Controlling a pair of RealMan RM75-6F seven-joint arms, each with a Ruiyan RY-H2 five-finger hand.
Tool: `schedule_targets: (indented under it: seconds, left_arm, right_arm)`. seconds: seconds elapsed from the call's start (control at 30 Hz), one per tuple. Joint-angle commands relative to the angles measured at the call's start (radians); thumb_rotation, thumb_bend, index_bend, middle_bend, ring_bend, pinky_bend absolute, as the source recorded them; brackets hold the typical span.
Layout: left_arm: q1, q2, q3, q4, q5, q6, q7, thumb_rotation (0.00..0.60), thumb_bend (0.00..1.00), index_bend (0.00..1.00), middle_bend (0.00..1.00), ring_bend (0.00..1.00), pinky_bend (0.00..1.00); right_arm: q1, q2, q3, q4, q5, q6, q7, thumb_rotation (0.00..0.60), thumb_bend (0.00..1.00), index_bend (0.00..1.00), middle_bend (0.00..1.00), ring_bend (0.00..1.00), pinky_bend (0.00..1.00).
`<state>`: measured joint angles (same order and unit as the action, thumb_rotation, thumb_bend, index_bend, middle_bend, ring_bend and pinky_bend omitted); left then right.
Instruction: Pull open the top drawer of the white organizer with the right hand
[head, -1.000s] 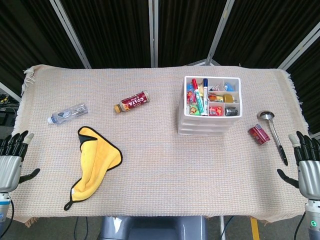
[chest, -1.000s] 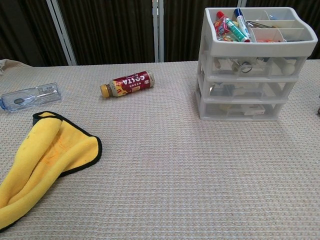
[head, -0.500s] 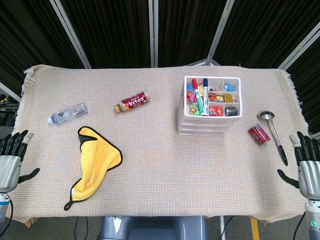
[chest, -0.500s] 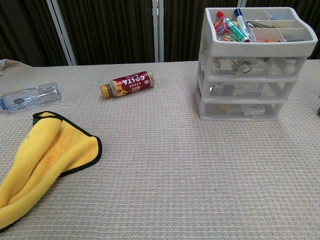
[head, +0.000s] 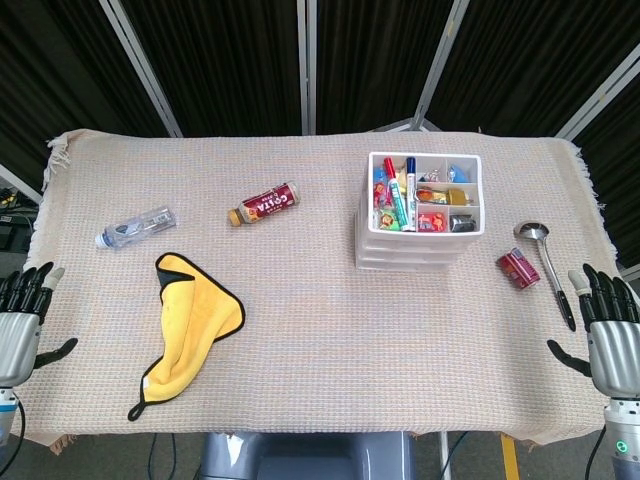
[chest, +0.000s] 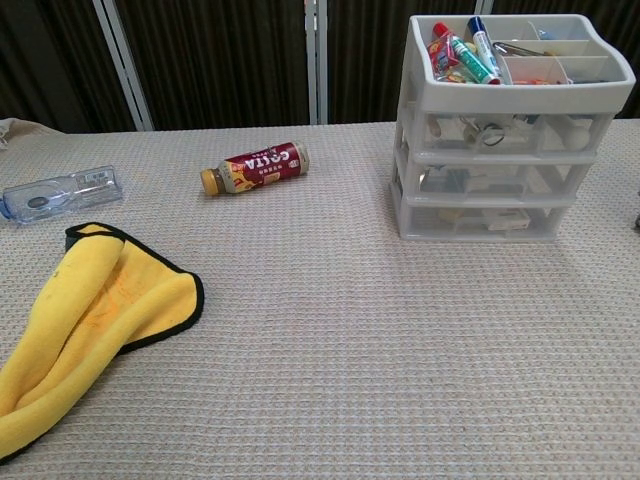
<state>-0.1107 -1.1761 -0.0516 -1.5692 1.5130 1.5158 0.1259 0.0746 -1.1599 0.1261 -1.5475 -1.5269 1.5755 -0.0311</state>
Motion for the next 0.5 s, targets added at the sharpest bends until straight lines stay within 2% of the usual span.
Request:
schedule_targets:
  seconds: [0.03,0.13,0.23,0.3,0.4,0.5]
  left_arm:
    - [0.003,-0.001,0.000,0.003,-0.003,0.002,0.000,0.600,0.05,0.00,0.00,0.00,0.00]
    - [0.007,0.001,-0.004,0.001,-0.009,0.009,-0.007,0.600,0.05,0.00,0.00,0.00,0.00]
    - [0.012,0.003,-0.007,0.000,-0.009,0.020,-0.009,0.600,0.05,0.00,0.00,0.00,0.00]
    - [0.014,-0.001,-0.009,0.001,-0.004,0.031,-0.008,0.600,0.05,0.00,0.00,0.00,0.00]
    - [0.014,-0.004,-0.010,0.005,-0.001,0.034,-0.006,0.600,0.05,0.00,0.00,0.00,0.00]
    - [0.015,-0.006,-0.011,0.008,0.001,0.037,-0.008,0.600,0.05,0.00,0.00,0.00,0.00]
  right_arm:
    - [0.011,-0.008,0.009,-0.015,0.004,-0.006,0.006,0.600,0.06,0.03,0.24,0.26,0.34]
    - [0.027,-0.011,0.020,-0.056,0.016,-0.031,0.052,0.600,0.06,0.07,0.49,0.52,0.49]
    - [0.051,0.004,0.024,-0.119,0.039,-0.093,0.137,0.600,0.07,0.09,0.58,0.62,0.52]
    - [0.083,0.038,0.022,-0.198,0.058,-0.181,0.253,0.600,0.07,0.09,0.64,0.67,0.53]
    - [0.113,0.074,0.026,-0.256,0.079,-0.256,0.342,0.600,0.10,0.09,0.73,0.75,0.57]
    - [0.143,0.085,0.030,-0.307,0.101,-0.319,0.406,0.600,0.12,0.09,0.75,0.78,0.58]
